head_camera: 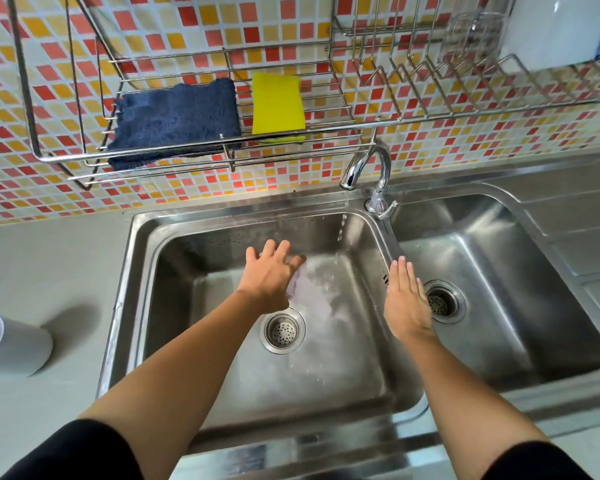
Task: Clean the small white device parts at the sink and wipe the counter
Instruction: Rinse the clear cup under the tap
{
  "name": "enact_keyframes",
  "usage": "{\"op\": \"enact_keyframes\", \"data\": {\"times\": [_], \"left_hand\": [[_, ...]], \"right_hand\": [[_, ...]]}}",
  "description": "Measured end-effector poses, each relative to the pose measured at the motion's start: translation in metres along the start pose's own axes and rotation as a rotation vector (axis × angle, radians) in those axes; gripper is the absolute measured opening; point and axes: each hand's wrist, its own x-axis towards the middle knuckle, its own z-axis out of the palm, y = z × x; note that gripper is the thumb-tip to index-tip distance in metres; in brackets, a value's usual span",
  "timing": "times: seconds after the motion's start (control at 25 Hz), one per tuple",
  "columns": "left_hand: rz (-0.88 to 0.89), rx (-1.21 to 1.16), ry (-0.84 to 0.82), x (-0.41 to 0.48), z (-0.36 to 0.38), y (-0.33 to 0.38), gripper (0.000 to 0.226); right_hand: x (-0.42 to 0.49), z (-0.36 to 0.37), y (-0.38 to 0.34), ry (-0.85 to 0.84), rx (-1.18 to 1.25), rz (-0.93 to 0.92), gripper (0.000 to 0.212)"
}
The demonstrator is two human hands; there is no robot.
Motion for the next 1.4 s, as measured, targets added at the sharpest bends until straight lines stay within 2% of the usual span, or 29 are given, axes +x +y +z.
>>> {"op": "enact_keyframes", "data": {"times": [0.16,0.32,0.4,0.44,0.52,0.6,0.64,0.72,0.8,0.88,0.92,1.04,1.12,1.16,1.24,1.4], "left_hand": [[0.105,0.135,0.082,-0.001,-0.009,0.0,0.077],[0.212,0.181,0.165,-0.003,-0.016,0.002,0.067],[0.167,0.094,0.16,-0.007,-0.02,0.002,0.071],[0.074,-0.037,0.145,-0.01,-0.021,0.002,0.077],[-0.149,-0.547,0.117,-0.016,-0.025,-0.002,0.088],[-0.263,-1.114,0.173,-0.02,-0.022,-0.008,0.09],[-0.29,-1.288,0.2,-0.023,-0.022,-0.01,0.089],[-0.306,-1.488,0.203,-0.033,-0.024,-0.016,0.087],[-0.276,-1.615,0.191,-0.046,-0.031,-0.022,0.085],[-0.235,-1.654,0.22,-0.058,-0.037,-0.03,0.081],[-0.222,-1.654,0.236,-0.064,-0.039,-0.034,0.081],[-0.221,-1.615,0.248,-0.083,-0.04,-0.05,0.085],[-0.224,-1.596,0.259,-0.095,-0.038,-0.063,0.085],[-0.219,-1.593,0.269,-0.101,-0.037,-0.069,0.085],[-0.196,-1.575,0.297,-0.11,-0.037,-0.08,0.083],[-0.164,-1.551,0.305,-0.12,-0.041,-0.09,0.078]], "right_hand": [[0.002,0.005,0.001,0.028,-0.014,0.019,0.052],[0.003,0.0,0.002,-0.042,-0.018,0.038,0.056],[0.002,-0.019,-0.006,-0.068,0.143,0.076,0.055],[0.0,-0.034,-0.014,0.027,0.333,0.11,0.051],[-0.005,-0.071,-0.039,0.371,0.685,0.113,0.035],[-0.01,-0.119,-0.073,0.698,0.847,0.01,0.023],[-0.01,-0.146,-0.089,0.818,0.889,-0.061,0.023],[-0.005,-0.202,-0.122,0.993,0.97,-0.177,0.021],[0.009,-0.255,-0.149,1.092,0.942,-0.263,0.019],[0.028,-0.3,-0.173,1.006,0.817,-0.33,0.026],[0.039,-0.315,-0.184,0.864,0.71,-0.322,0.034],[0.077,-0.328,-0.205,0.199,0.415,-0.099,0.071],[0.092,-0.321,-0.216,-0.059,0.303,-0.013,0.091],[0.097,-0.315,-0.22,-0.114,0.28,-0.016,0.096],[0.1,-0.311,-0.223,-0.098,0.254,-0.035,0.094],[0.081,-0.326,-0.22,0.193,0.327,-0.052,0.07]]}}
